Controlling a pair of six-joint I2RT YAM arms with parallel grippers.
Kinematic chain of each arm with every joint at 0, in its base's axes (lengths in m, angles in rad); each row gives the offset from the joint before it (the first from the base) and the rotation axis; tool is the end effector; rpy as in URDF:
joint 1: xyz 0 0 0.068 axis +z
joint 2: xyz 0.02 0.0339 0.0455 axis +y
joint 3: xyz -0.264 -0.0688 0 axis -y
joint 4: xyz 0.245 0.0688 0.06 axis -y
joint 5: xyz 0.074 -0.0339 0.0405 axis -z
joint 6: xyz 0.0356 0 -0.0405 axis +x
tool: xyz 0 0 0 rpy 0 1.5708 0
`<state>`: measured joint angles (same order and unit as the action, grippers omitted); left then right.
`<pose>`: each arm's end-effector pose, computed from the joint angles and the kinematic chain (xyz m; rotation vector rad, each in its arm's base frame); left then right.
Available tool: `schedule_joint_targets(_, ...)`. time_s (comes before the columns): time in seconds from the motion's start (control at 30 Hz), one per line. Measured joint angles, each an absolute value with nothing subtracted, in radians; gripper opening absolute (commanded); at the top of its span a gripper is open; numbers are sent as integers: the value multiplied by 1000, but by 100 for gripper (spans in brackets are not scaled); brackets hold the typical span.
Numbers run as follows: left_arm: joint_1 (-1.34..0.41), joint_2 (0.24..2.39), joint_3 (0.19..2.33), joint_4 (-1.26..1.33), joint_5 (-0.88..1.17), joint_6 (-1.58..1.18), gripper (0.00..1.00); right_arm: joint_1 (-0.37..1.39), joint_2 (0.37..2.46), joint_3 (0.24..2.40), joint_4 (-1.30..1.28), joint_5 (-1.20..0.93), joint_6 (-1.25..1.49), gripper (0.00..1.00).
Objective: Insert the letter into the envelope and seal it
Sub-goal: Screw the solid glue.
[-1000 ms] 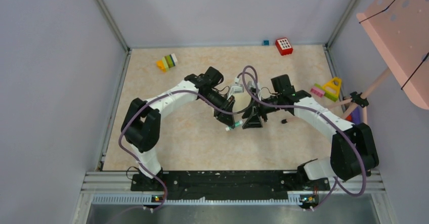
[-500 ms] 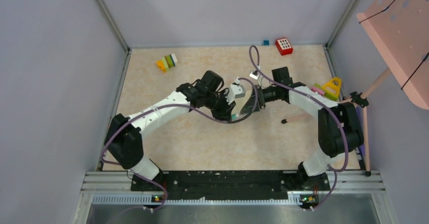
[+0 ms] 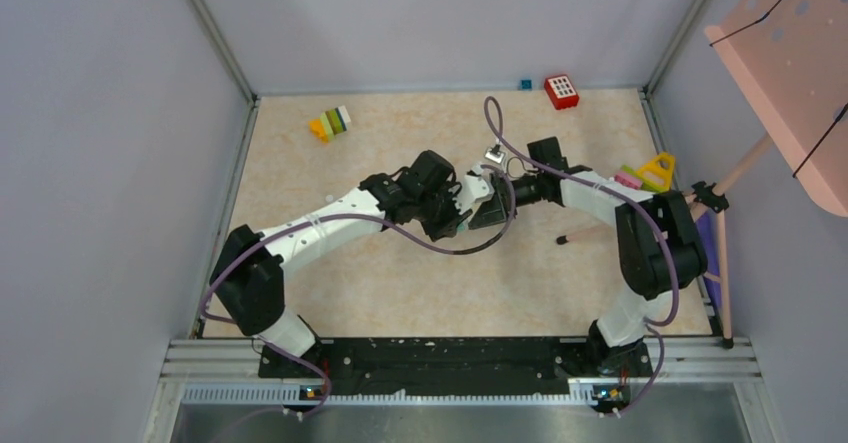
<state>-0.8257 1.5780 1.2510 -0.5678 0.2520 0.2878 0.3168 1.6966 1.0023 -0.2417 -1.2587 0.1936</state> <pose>0.2247 -0.2567 0.2710 1.4169 2.0656 -0.5393 0.3032 0.1350 0.1964 -0.6806 2.2288 1.7847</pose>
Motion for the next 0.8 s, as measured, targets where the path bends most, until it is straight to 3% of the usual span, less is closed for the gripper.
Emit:
schedule_joint_targets(0.47,-838,1578,1251,-568,250,290,0,353,1737,1005,-277,-1250,168,47)
schedule_joint_targets(0.8,-858,1580,1251,-568,257,295,0,354,1750,1005,-261,-1264,191,40)
